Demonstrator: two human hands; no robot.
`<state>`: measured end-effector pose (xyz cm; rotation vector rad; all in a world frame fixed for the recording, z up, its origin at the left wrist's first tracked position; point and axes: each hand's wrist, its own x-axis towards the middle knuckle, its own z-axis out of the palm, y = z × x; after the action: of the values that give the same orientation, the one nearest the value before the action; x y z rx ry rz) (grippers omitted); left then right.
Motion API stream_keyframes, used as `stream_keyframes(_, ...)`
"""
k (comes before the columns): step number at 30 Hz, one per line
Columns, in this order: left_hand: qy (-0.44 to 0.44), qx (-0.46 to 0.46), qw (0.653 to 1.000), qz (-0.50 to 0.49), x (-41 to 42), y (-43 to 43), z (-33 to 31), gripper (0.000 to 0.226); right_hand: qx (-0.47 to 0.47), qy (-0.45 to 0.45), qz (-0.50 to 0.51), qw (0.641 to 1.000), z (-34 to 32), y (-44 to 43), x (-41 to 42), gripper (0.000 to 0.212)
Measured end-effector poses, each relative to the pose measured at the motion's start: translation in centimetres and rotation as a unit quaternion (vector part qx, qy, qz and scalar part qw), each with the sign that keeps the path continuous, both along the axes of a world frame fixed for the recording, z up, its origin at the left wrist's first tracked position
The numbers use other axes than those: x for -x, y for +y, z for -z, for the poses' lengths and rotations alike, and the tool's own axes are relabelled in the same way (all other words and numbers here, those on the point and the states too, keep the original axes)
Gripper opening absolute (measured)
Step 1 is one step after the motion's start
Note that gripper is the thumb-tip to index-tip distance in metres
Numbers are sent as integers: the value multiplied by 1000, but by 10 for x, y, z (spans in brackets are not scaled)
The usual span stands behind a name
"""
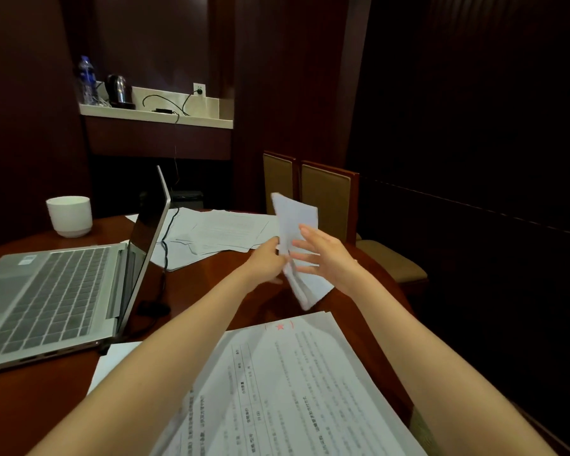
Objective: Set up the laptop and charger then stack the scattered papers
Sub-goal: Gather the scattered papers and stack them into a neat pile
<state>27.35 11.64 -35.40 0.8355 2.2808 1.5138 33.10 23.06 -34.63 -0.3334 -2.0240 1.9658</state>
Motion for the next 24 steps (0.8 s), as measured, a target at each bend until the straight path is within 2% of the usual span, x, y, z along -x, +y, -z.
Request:
stream_keyframes(2,8,-48,995,-92,6,-6,1,39,-15,-5,19,1000,6,3,-1,46)
stream_keyframes(4,19,-75,985,-156,10,-15,1,39,-81,-18,63,995,13,11,-2,46)
stream_keyframes(6,28,-88,978,-189,16,-25,1,37,-161,-41,91,982,20,22,-4,53)
stream_keyframes(8,36,-104,972,-208,24,-34,2,36,-194,-56,133,970,25,32,-8,65)
stream_keyframes(12,11,-177,954,-243,36,-50,2,30,-155,-30,270,950,34,57,-13,85)
stream_keyframes(14,-10,-201,947,-250,36,-55,0,32,-80,-12,278,957,36,65,-15,90)
stream_keyframes(16,-20,-207,945,-252,35,-57,-1,32,-24,23,276,960,36,70,-17,70)
stream_keyframes(18,-19,-205,946,-251,35,-59,-2,30,-36,45,287,956,34,67,-19,43)
stream_keyframes(19,-18,-205,946,-252,35,-60,-2,30,-43,59,289,955,32,65,-19,36)
stream_keyframes(22,-37,-202,942,-266,34,-61,-4,36,-33,88,284,954,30,63,-18,22)
stream_keyframes(24,-75,-204,936,-277,36,-62,-4,41,40,97,273,956,30,61,-17,21)
